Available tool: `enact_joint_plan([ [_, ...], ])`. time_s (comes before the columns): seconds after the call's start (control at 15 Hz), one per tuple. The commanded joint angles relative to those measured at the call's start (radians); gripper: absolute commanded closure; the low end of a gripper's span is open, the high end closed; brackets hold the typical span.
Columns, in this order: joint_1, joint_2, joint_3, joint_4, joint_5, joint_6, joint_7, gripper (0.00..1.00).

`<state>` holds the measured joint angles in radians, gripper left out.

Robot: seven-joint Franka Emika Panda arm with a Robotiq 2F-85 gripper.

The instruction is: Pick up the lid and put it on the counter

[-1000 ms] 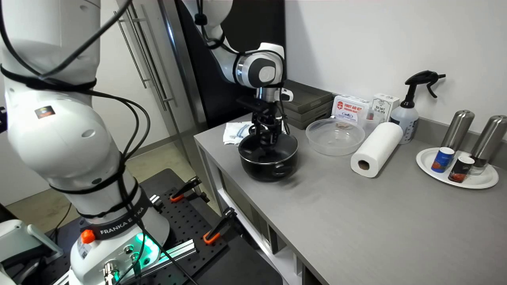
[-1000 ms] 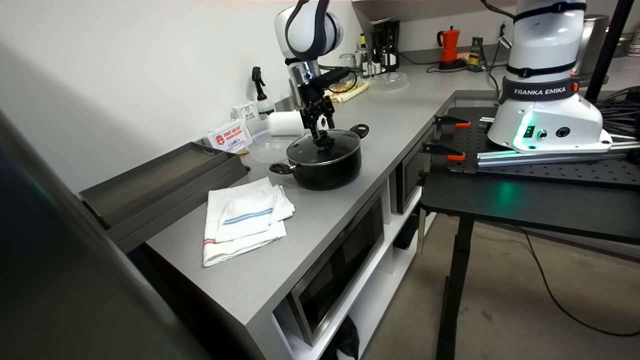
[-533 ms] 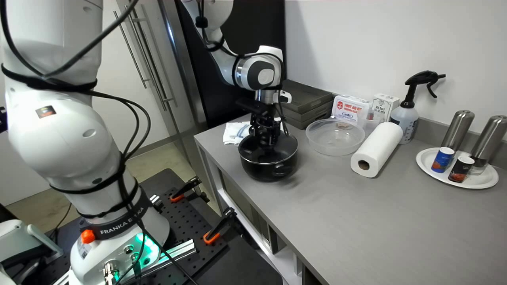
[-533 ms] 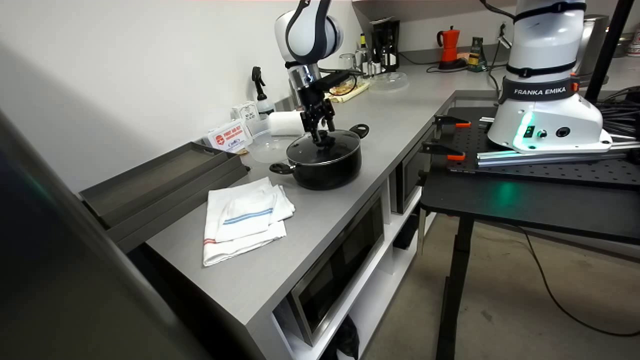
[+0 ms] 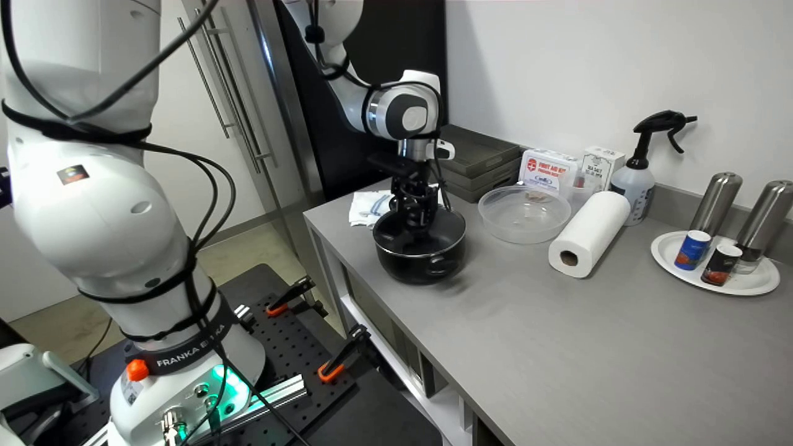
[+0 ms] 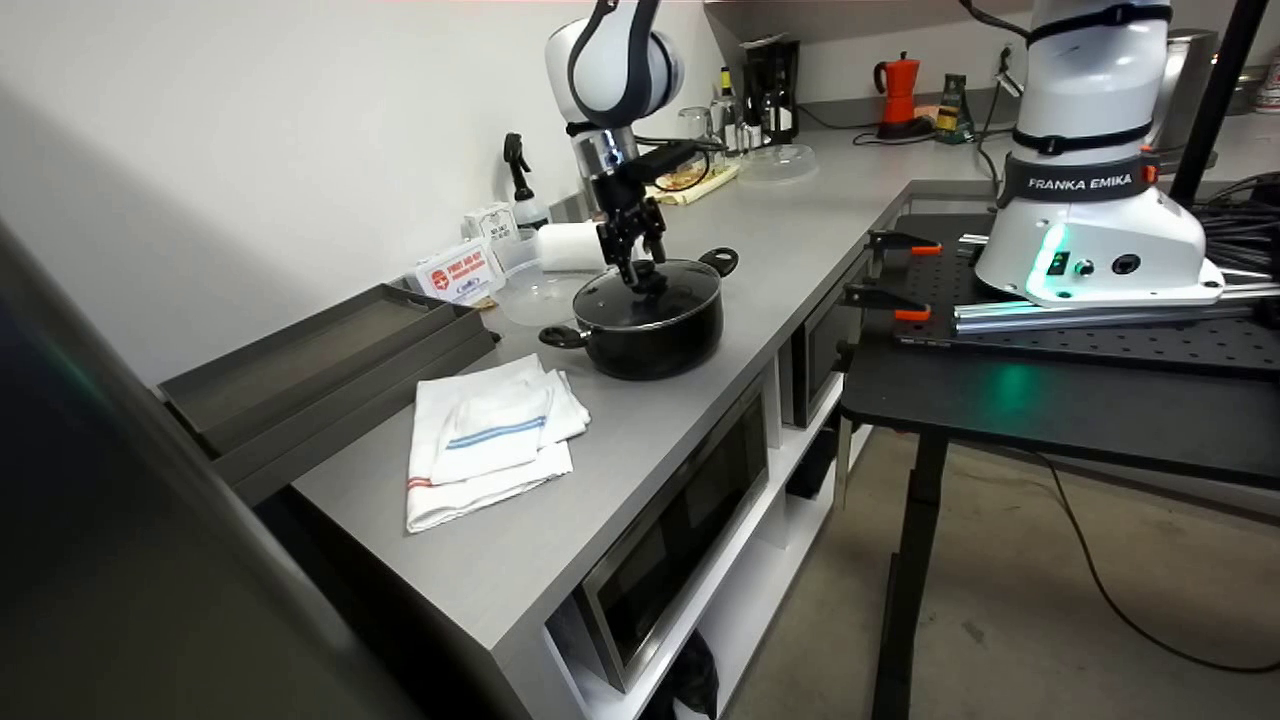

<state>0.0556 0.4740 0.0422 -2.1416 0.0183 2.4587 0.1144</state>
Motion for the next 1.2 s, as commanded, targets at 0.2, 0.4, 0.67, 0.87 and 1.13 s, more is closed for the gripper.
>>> enact_joint_plan([
  [0.2, 0.005, 0.011, -0.001, 0.027, 0.005, 0.012, -0.016, 0.4],
  [0.4, 0.003, 0.01, -0.002, 0.029, 0.005, 0.013, -0.018, 0.63],
  [0.67, 0.001, 0.009, -0.002, 0.031, 0.007, 0.012, -0.02, 0.75],
  [0.87, 0.002, 0.003, -0.003, 0.029, 0.007, 0.008, -0.015, 0.75],
  [1.13, 0.012, -0.044, -0.007, -0.002, -0.002, -0.008, 0.0, 0.75],
])
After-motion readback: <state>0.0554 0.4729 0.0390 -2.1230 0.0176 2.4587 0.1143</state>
